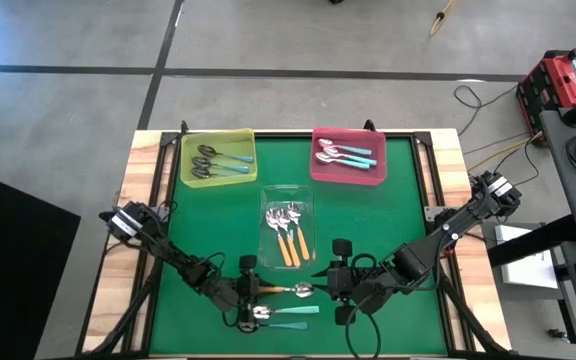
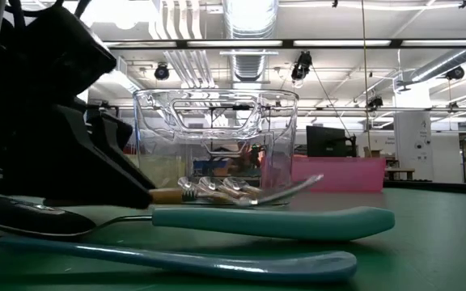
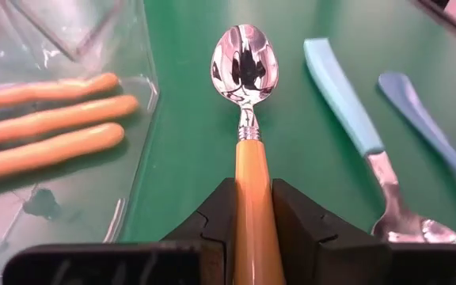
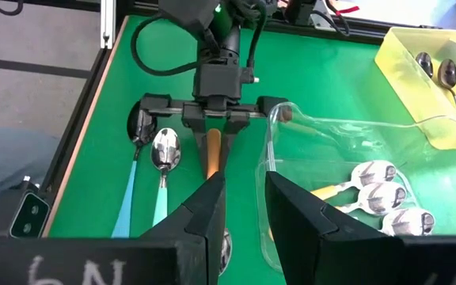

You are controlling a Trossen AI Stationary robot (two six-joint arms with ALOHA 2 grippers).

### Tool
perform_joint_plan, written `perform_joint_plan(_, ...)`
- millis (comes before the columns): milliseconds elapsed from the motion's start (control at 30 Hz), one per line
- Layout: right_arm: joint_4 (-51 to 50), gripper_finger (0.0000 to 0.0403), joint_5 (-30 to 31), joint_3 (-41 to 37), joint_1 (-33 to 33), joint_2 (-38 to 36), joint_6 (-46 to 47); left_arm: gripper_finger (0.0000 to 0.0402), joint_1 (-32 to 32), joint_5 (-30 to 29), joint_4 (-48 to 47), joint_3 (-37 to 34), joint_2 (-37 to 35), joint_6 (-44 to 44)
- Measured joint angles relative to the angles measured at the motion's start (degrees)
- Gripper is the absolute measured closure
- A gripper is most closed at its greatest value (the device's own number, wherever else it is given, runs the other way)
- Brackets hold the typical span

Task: Sort silverware by color (type)
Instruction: Put the yellow spoon into the transparent bin

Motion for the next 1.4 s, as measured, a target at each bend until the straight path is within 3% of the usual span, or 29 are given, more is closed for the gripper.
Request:
perform_joint_plan(400,0.36,0.0319,-0.02,0.04,-0.02,0.0,2.03,0.0356,-2.77,-2.5,0.45,0.11,-4.0,2.33)
perform_joint_plan(600,0.35,0.0319,-0.04,2.16,0.0,0.0,2.05,0.0356,-5.35,-4.97,-2.71,5.02,-4.11,4.78)
perform_joint_plan(933,0.26,0.0319,-0.13,5.77,0.0,0.0,3.72,0.0356,-10.52,-27.66,-25.83,12.14,-9.33,7.71)
perform_joint_plan(1167,0.42,0.0319,0.09,8.02,-0.02,0.0,4.23,0.0356,-10.95,-42.42,-30.89,11.08,-20.47,15.74)
perform_joint_plan(1300,0.41,0.0319,5.95,8.55,0.0,0.0,6.59,0.0356,-10.46,-56.4,-30.67,10.89,-25.34,22.94)
perform_joint_plan(1400,0.33,0.0323,13.91,8.52,-0.26,0.11,11.3,0.0356,-9.06,-55.87,-30.53,10.93,-28.04,25.5)
